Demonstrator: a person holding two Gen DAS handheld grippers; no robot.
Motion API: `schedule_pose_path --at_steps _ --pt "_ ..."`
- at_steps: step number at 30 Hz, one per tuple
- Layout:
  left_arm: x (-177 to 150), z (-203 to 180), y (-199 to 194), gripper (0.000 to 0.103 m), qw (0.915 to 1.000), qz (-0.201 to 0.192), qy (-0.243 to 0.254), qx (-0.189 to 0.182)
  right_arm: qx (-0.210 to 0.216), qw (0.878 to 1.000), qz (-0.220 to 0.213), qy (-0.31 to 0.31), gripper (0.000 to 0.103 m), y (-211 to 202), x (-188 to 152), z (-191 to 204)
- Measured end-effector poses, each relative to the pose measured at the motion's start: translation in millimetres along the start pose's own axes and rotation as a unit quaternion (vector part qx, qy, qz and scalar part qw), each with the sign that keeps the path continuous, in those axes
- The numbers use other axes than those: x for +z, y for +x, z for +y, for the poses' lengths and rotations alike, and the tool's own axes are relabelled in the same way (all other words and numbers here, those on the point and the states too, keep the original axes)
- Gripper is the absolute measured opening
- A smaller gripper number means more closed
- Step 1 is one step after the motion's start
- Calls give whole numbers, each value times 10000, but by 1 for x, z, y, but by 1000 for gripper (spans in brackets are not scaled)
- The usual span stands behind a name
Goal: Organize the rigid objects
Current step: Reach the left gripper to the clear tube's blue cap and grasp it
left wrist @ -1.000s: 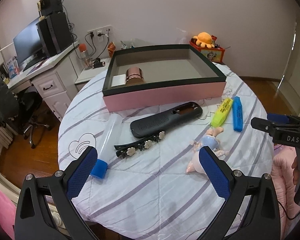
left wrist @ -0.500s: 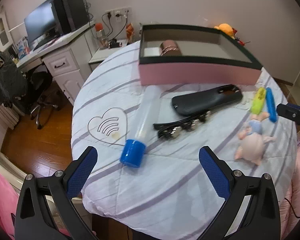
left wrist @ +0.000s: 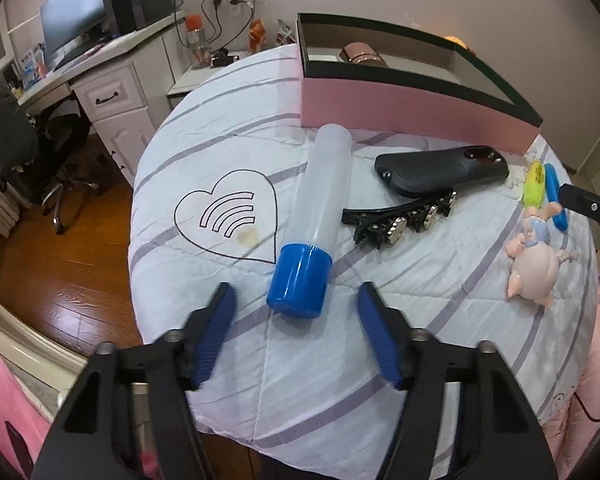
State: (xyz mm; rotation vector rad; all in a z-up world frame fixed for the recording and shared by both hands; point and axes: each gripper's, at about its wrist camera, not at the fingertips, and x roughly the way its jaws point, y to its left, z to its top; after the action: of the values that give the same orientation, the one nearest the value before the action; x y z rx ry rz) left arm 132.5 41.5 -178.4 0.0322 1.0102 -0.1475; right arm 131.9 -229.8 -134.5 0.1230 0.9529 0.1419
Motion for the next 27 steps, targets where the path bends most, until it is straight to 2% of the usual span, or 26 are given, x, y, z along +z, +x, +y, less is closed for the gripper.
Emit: schedule_pose_path --at_steps 1,3,12,14,15,16,22,27 --pt "0 1 0 46 10000 -12 -14 -54 8 10000 -4 -5 86 0 0 0" --pt "2 1 0 42 9999 -78 -67 -133 14 10000 -11 -20 86 -1 0 2" --pt "23 -4 14 43 9998 -91 -79 -147 -33 10000 32 -63 86 -5 -2 -2" --pt "27 -8 15 37 9998 -138 -49 -93 -42 10000 32 -43 86 -5 -1 -4" --pt "28 -9 16 28 9998 -156 -71 -138 -43 10000 34 -39 86 -5 -1 -4" --pt "30 -9 16 26 9995 -177 -126 -231 -44 10000 29 -34 86 -5 0 -5" --pt "31 -13 9 26 9989 -288 -165 -346 5 10000 -11 -72 86 -6 2 -3" --pt "33 -18 -13 26 9978 -548 -123 -349 90 9999 -85 -117 86 -9 5 -1"
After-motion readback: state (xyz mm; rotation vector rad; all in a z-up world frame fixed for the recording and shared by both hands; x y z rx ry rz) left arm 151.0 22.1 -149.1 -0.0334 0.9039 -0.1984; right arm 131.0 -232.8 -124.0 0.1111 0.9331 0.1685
